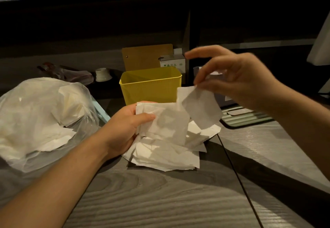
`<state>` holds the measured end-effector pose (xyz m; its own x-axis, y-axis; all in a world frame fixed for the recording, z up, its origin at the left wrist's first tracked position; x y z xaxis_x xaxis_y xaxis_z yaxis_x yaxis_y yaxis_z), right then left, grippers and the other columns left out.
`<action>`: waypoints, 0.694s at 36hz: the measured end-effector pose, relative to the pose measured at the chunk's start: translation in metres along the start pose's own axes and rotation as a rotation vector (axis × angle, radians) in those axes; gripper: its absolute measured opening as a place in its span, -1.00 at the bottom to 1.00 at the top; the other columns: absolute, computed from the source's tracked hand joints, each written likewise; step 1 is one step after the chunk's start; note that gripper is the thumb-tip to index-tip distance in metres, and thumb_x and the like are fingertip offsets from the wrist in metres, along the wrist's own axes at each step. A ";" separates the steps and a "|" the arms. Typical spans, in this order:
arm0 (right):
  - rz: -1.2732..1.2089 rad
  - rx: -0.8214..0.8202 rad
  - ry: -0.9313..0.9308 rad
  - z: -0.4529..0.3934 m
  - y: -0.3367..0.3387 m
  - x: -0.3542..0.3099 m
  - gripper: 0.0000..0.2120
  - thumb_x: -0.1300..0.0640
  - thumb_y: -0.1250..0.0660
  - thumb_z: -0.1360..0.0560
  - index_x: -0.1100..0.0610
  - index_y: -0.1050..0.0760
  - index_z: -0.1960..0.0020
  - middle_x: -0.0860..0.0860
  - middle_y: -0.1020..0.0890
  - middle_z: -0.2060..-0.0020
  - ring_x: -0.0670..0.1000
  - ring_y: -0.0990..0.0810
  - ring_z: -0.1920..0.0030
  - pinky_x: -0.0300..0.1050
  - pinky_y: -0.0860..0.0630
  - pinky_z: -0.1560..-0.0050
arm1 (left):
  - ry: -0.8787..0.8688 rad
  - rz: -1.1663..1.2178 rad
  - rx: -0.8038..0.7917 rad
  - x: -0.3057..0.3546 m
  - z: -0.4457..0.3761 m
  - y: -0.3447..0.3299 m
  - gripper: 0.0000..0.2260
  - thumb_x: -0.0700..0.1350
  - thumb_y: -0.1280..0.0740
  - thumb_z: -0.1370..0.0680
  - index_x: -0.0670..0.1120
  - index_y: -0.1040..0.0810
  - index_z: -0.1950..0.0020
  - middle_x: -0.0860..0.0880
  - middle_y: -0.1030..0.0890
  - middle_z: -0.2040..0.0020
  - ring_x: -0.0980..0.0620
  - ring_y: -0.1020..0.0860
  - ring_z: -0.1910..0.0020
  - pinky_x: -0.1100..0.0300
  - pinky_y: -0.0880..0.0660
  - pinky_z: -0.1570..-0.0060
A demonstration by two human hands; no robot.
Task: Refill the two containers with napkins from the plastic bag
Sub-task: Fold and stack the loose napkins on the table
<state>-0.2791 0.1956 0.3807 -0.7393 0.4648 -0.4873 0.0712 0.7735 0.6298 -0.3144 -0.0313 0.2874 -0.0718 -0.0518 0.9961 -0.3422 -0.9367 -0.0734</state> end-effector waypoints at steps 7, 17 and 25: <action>-0.363 0.134 -0.033 -0.010 0.008 -0.014 -0.86 0.06 -0.31 -0.42 0.00 -0.55 0.02 -0.22 -0.65 0.17 -0.18 -0.63 0.06 -0.32 -0.55 0.05 | 0.027 0.036 0.073 -0.002 -0.003 0.004 -0.77 -0.21 -0.23 -0.67 -0.15 -0.56 -0.29 -0.15 -0.70 -0.14 -0.15 -0.68 -0.14 -0.15 -0.56 -0.19; 0.293 -0.559 -0.055 -0.049 -0.089 -0.011 -0.57 0.19 -0.24 -0.65 -0.13 -0.31 -0.45 -0.15 -0.56 -0.06 -0.16 -0.55 -0.02 -0.31 -0.52 0.06 | -0.014 0.045 0.134 0.000 -0.002 0.007 -0.76 -0.13 -0.16 -0.70 -0.09 -0.61 -0.22 -0.10 -0.73 -0.05 -0.03 -0.71 -0.03 0.06 -0.62 0.05; 0.255 -0.437 0.019 -0.063 -0.111 -0.007 -0.34 0.25 -0.34 -0.59 -0.10 -0.16 -0.58 -0.15 -0.53 -0.17 -0.18 -0.53 -0.03 -0.38 -0.51 0.04 | -0.028 0.149 0.027 0.001 -0.001 0.005 -0.69 -0.41 -0.19 -0.58 -0.10 -0.61 -0.14 -0.13 -0.72 0.08 -0.07 -0.70 0.09 0.13 -0.64 0.21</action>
<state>-0.3239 0.0797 0.3521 -0.7472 0.6042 -0.2768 -0.0332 0.3820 0.9236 -0.3170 -0.0359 0.2884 -0.0935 -0.2006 0.9752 -0.3041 -0.9269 -0.2199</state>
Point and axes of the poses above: each hand's wrist, its own z-axis away from the middle knuckle, its own y-axis out of the back of the hand, x = y × z, the point moved 4 cm from there along -z, towards the middle knuckle
